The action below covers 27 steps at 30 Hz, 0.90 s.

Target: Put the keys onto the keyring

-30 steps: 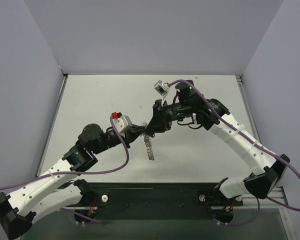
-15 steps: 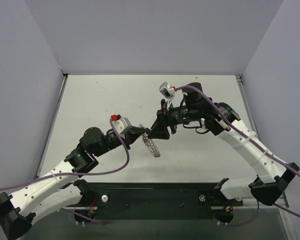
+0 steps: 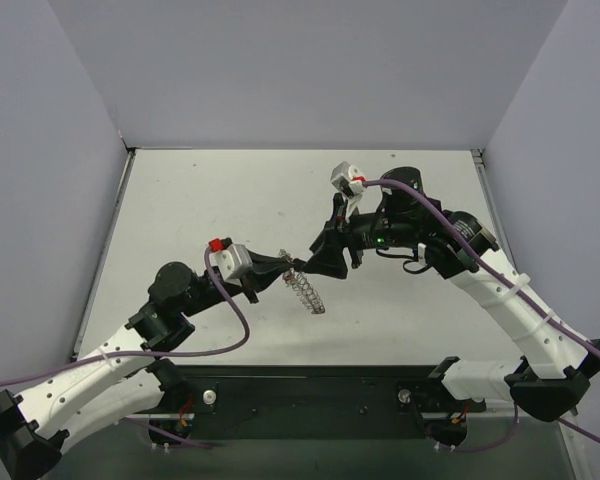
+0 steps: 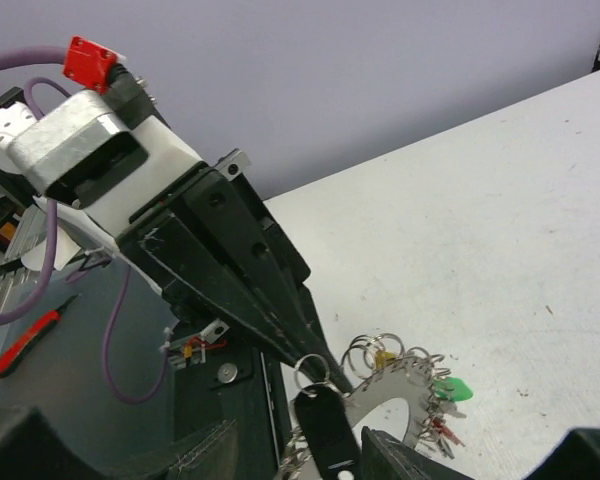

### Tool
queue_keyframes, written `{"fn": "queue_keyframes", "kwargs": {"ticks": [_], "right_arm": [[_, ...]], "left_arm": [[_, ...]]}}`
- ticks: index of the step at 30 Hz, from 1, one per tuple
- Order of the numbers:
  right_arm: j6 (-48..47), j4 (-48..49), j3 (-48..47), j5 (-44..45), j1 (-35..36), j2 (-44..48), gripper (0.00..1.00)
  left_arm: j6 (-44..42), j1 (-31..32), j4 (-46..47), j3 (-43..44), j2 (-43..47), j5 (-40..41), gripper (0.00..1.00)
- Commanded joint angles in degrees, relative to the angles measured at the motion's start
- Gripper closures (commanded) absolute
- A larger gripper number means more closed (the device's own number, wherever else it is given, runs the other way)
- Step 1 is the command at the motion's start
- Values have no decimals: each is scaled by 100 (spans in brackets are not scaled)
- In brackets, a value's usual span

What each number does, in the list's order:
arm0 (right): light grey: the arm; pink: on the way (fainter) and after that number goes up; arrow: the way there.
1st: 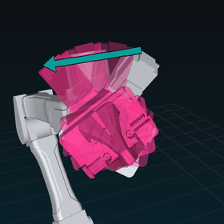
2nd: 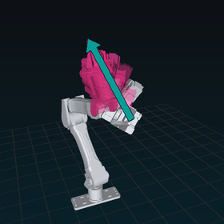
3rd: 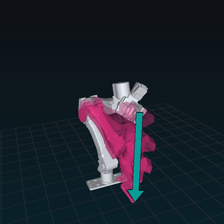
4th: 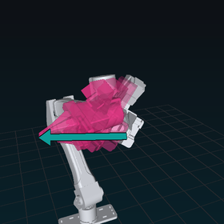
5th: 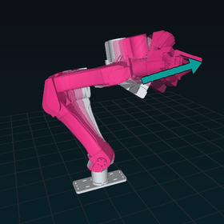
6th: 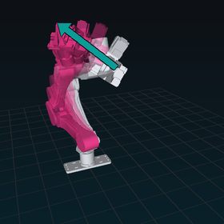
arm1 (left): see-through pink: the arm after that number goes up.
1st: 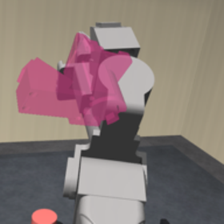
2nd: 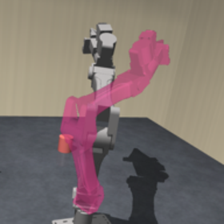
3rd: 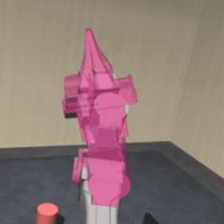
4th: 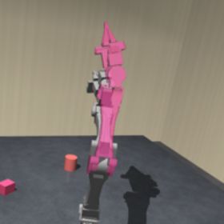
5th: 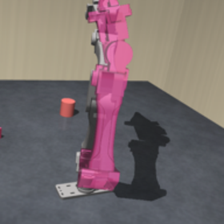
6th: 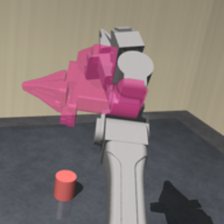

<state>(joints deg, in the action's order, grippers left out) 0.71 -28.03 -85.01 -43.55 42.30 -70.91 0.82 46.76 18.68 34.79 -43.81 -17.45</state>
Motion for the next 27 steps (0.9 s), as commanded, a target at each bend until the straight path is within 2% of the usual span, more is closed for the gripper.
{"fn": "queue_keyframes", "kwargs": {"ticks": [1,7,12,13,15,16,18,27], "right_arm": [[-177,376,-24,110,-143,95,49],[77,772,-24,-48,-433,166,50],[245,826,72,-83,-530,43,57],[271,817,107,-92,-513,34,68],[272,791,221,-75,-451,-1,80],[280,773,257,-57,-416,-27,90],[237,668,310,-48,-267,-45,98],[263,395,661,-540,-29,25,100]], "left_arm": [[-38,-1,866,81,215,-907,100],[-301,-1,848,160,443,-1348,100],[-433,-1,672,318,549,-1445,100],[-434,-1,664,344,558,-1463,100],[-425,-1,681,336,584,-1498,100],[-407,-1,751,327,602,-1515,100],[-372,-1,821,301,637,-1515,100],[-355,-1,1041,231,690,-1314,100]]}}
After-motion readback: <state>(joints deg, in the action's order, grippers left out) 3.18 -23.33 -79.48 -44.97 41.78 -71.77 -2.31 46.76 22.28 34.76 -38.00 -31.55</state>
